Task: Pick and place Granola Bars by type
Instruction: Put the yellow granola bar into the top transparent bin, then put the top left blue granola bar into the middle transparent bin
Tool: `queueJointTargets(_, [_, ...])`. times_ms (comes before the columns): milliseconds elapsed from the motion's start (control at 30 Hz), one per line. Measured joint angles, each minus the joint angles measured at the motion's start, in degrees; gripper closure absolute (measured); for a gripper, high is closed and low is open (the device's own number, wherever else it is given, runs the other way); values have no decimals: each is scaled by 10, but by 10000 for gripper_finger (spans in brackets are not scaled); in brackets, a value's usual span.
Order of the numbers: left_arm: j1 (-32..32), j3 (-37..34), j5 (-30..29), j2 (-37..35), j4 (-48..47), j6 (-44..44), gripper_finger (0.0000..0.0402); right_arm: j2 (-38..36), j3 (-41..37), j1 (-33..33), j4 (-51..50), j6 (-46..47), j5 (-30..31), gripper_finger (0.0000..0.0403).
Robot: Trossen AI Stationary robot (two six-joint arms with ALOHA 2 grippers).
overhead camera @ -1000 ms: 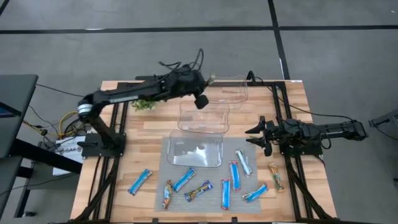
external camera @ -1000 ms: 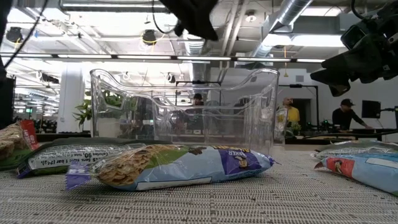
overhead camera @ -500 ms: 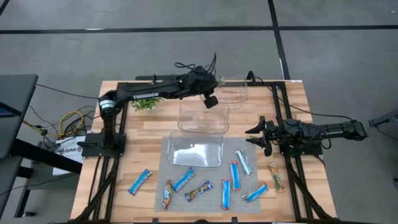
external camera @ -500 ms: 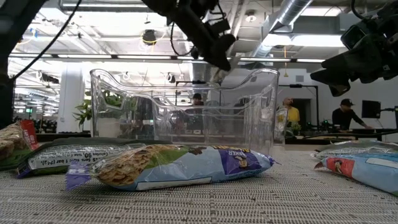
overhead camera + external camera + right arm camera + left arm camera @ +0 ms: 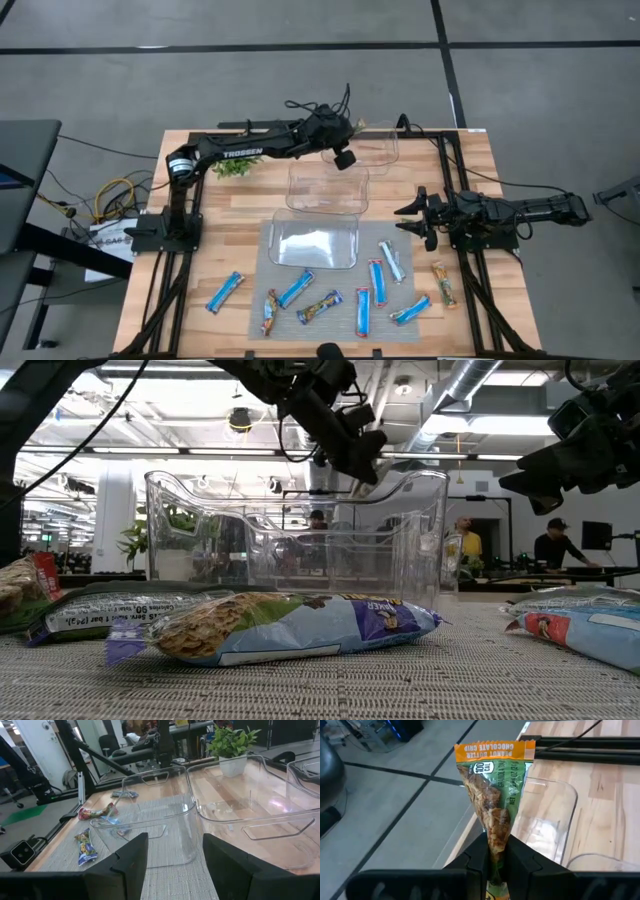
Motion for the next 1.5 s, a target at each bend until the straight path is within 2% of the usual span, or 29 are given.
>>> queueJointTargets(433, [3,0,-4,14,21,0,287,0,0,0,0,0,0,219])
queueJointTargets(900, [3,0,-4,14,18,-8,277,0,0,0,0,0,0,219])
queueJointTargets(1100, [-8,-1,1,0,-22,-19,269,0,0,0,0,0,0,219])
queueJointTargets(1300, [-47,-1,45,-61,-99,-24,269,0,0,0,0,0,0,219])
queueJointTargets(1500, [-91,-1,115,-129,-178,-60,269,0,0,0,0,0,0,219])
